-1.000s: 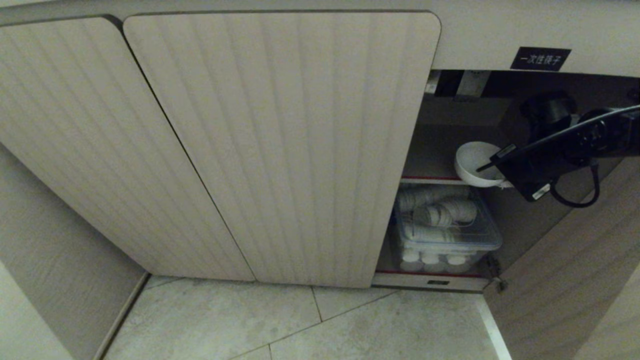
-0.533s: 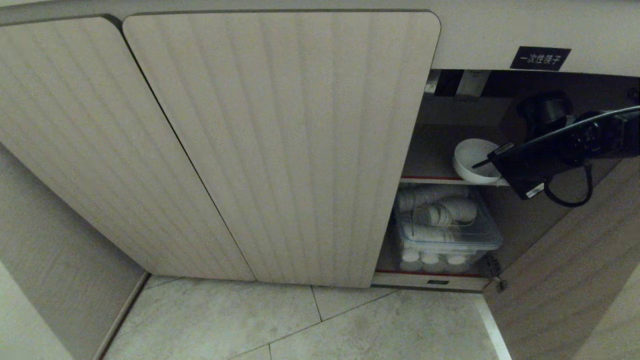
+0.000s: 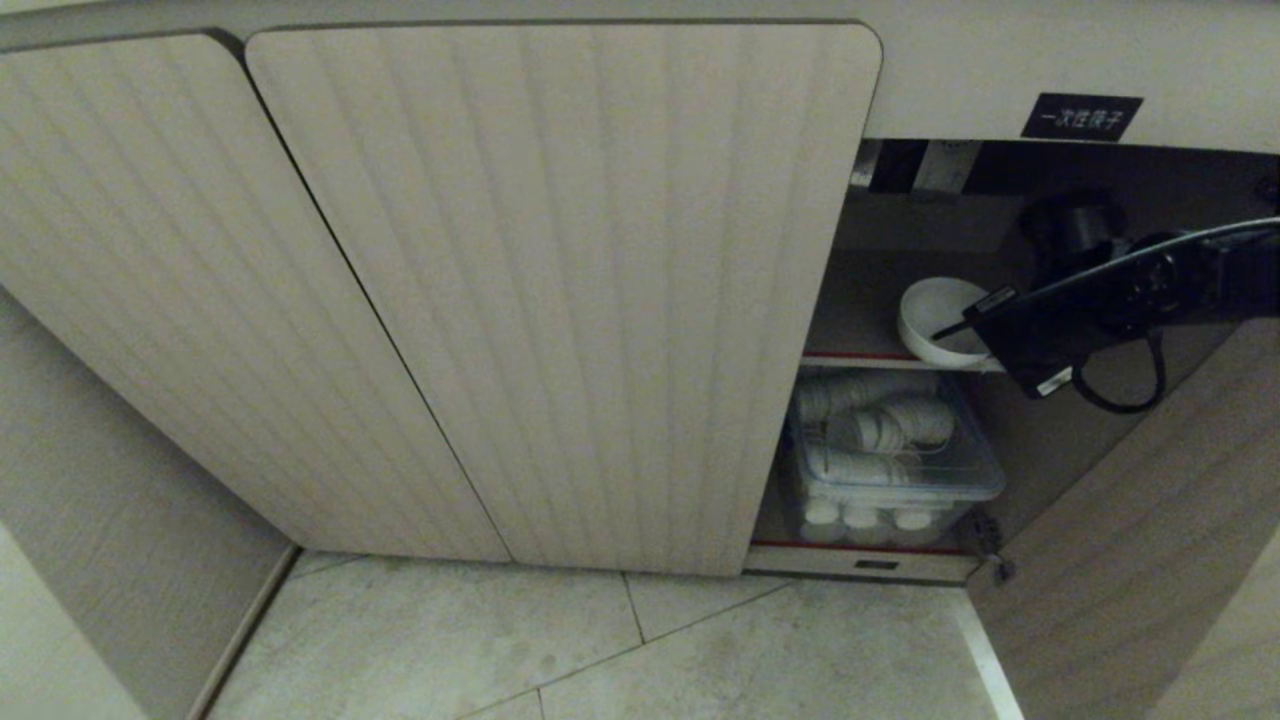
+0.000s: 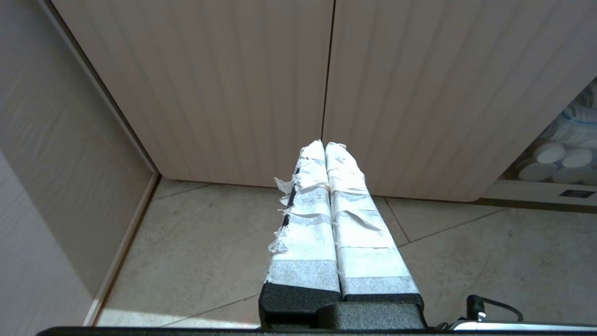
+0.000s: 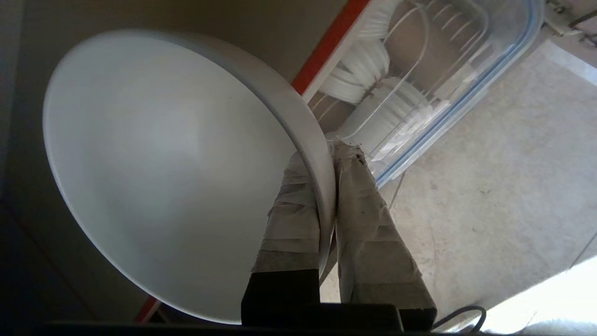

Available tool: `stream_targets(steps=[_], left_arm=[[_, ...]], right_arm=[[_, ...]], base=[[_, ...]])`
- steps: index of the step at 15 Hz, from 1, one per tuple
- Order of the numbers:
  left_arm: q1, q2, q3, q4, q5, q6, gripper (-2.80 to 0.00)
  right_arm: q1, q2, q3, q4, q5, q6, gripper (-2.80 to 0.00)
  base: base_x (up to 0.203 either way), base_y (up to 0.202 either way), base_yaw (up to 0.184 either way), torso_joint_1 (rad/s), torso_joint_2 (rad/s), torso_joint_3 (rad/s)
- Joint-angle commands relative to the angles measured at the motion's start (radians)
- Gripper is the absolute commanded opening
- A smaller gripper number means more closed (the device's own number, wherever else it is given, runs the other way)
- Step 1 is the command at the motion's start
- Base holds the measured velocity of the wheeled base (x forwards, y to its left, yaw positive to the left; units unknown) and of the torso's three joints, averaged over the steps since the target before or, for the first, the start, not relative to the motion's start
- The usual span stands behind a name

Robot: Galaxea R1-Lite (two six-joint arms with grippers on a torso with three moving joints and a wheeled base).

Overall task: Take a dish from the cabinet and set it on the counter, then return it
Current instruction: Put it back into the cabinet

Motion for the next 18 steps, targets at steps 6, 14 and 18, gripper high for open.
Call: stream_targets(steps=[6, 14, 18], left_arm=[[0.000, 0.000, 0.000, -0.001, 0.000, -0.001, -2.80], [0.000, 0.000, 0.001, -0.001, 0.001, -0.001, -2.80], [0.000, 0.000, 0.001, -0.001, 0.001, -0.001, -2.80]], right_arm=[[0.015, 0.016, -0.026, 0.001, -0.001, 0.004, -2.80], [0.014, 0.050, -0.075, 0.006, -0.004, 0.004, -2.80], [0.014, 0.063, -0.082, 0.000, -0.004, 0.004, -2.80]], base=[[0.000, 0.000, 0.000, 0.000, 0.00, 0.000], [0.000, 0.000, 0.000, 0.000, 0.00, 0.000], [0.000, 0.000, 0.000, 0.000, 0.00, 0.000]])
